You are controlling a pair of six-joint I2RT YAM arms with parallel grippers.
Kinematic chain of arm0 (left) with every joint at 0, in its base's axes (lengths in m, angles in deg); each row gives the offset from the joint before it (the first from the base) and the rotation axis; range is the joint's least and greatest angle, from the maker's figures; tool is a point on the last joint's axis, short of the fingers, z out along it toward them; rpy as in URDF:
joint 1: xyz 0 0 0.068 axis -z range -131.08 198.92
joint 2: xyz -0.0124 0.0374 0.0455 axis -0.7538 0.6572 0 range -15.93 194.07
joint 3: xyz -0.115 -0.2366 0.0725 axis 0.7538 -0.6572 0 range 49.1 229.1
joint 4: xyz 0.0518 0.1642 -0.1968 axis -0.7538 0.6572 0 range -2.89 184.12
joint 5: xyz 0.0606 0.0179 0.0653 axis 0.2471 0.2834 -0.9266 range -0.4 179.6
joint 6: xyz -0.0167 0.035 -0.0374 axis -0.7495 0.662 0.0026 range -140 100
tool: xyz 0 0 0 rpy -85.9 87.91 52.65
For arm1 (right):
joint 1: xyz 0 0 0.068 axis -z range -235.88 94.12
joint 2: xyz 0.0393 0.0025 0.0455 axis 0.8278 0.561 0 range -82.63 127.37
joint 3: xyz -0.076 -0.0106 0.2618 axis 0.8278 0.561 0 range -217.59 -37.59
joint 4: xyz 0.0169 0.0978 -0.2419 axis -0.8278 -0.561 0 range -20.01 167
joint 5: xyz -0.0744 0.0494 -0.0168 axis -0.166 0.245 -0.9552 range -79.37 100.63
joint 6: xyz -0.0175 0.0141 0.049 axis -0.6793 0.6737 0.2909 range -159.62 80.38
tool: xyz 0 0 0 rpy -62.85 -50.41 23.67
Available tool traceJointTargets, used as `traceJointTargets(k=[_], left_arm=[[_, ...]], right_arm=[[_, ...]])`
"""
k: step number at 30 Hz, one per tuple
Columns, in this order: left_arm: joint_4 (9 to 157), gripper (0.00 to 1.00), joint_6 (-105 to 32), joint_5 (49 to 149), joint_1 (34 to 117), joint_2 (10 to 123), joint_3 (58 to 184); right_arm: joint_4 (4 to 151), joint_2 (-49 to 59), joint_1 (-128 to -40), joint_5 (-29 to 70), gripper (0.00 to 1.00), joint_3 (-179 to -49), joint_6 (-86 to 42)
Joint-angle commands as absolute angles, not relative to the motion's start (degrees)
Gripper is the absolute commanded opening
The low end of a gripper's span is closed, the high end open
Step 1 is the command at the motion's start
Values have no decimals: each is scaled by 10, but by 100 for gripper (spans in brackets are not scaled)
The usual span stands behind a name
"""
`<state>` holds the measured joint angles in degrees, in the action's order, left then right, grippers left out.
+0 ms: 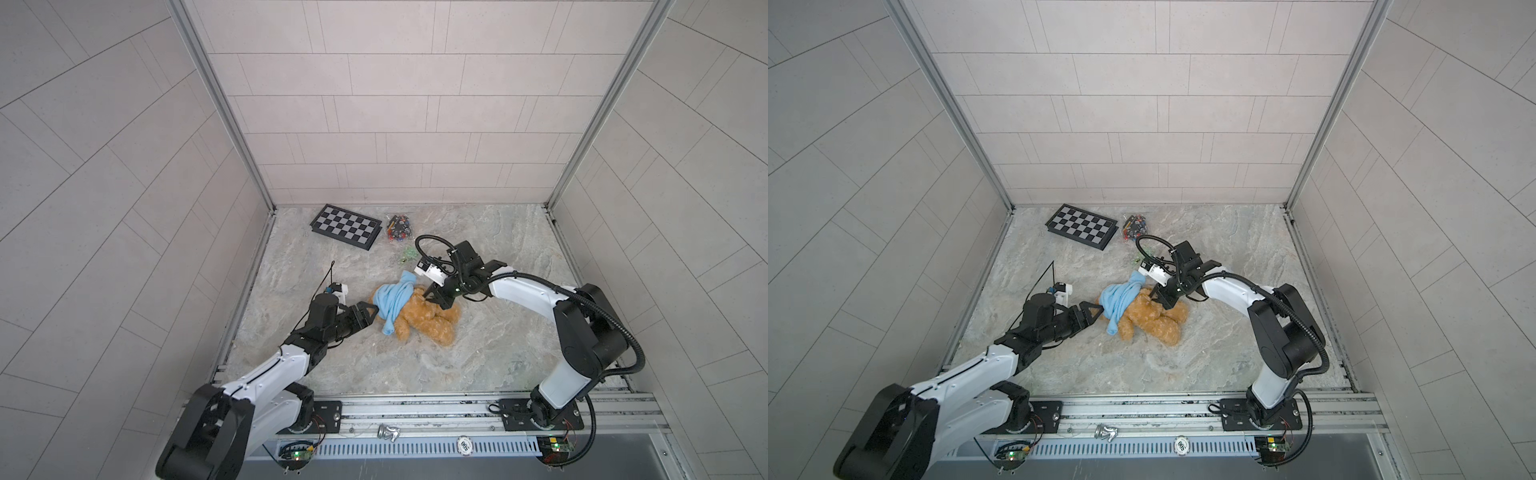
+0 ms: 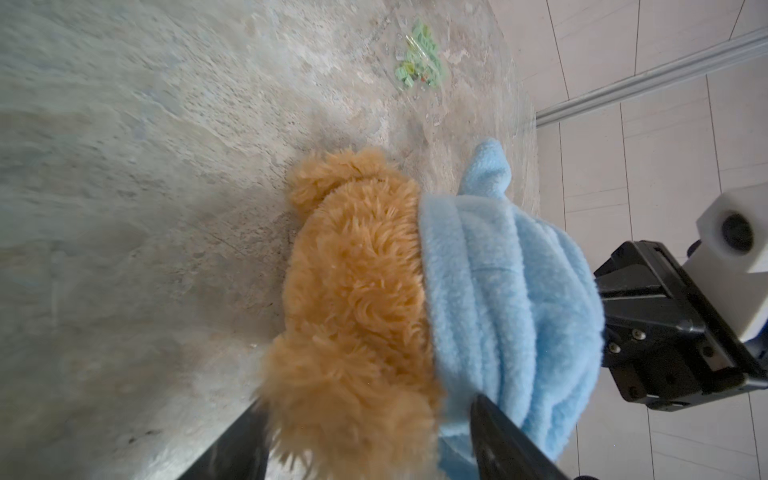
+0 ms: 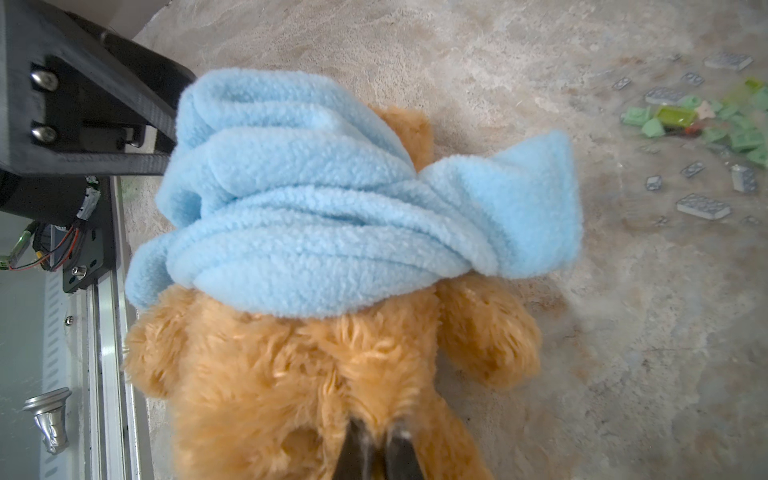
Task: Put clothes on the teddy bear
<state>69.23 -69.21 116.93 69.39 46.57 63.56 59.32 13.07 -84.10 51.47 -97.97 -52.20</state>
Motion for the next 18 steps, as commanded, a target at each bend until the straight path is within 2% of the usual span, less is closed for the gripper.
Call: traceJointTargets(k=[1,2,4,6,8,10,11,15,16,18], left_arm=[[597,67,-699,1189,712,493,654],[595,60,-697,1185,718,497,659],[593,35,-695,1180,730,502,666],[586,17,-701,1182,734,500,667],[588,3,-708,1176,744,489,664],[599,0,-716,1163,758,473,659],[605,0,-720,1153,767,462,656],[624,0,-749,1101,807,406,632],[621,0,-758,1089,815,393,623],[622,0,-772,1056,839,363,610]], right_arm=[[576,137,-853,510,0,-972,-557],[578,135,-853,511,0,-972,-557],[578,130,-854,511,0,-972,-559],[582,123,-855,500,0,-971,-554],[572,109,-856,477,6,-977,-529],[552,80,-861,441,16,-982,-498],[546,55,-866,417,25,-979,-482],[543,-65,-899,321,51,-940,-426],[537,-88,-913,299,54,-936,-403],[520,-119,-949,261,54,-934,-348]])
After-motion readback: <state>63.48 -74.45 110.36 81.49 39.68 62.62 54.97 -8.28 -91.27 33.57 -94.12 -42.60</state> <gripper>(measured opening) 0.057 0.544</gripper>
